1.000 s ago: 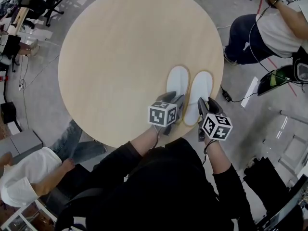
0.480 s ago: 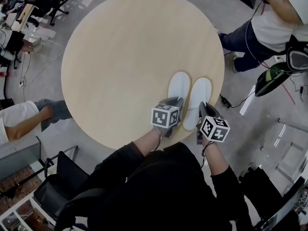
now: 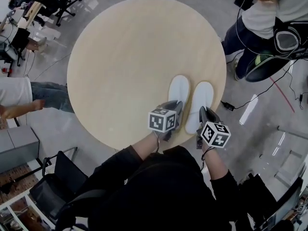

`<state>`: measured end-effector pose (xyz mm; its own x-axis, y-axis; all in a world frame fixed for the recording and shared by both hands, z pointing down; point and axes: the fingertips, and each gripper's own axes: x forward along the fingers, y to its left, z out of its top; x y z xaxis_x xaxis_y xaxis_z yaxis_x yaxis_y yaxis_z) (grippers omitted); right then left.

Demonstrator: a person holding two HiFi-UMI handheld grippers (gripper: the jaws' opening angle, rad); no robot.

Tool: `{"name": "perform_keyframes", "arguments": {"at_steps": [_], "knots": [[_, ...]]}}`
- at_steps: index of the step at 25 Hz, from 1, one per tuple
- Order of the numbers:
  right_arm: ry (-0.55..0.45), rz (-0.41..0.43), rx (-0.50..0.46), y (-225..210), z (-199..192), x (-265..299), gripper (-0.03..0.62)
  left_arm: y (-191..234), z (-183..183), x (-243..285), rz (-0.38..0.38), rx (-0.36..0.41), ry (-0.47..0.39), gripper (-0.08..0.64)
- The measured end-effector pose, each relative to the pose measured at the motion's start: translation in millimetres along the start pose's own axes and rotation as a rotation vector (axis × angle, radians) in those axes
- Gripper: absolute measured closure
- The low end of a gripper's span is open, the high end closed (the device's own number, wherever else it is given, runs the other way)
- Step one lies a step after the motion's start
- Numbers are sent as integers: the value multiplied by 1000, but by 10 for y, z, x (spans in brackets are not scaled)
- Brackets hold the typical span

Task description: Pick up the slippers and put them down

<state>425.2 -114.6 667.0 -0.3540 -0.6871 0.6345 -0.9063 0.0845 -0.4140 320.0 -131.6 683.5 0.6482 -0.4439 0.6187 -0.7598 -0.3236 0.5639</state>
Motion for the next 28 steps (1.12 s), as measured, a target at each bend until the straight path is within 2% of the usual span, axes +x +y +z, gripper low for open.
{"name": "perform_keyframes", "arguments": {"at_steps": [6, 12, 18, 22, 28], "knots": [[-39, 69, -11, 323, 309, 97, 561, 210, 403, -383, 19, -29, -103, 526], [-66, 153, -37, 949, 290, -327, 561, 156, 367, -1258, 22, -71, -214, 526], [-86, 271, -87, 1940, 366, -411, 561, 322, 511, -2175, 28, -59, -335, 526], [-93, 326, -106, 2612, 228, -586, 561, 451, 425, -2903, 34, -63, -396, 526], [-104, 411, -141, 3664, -35, -679, 561, 911, 239, -3975, 68, -81, -490, 526]]}}
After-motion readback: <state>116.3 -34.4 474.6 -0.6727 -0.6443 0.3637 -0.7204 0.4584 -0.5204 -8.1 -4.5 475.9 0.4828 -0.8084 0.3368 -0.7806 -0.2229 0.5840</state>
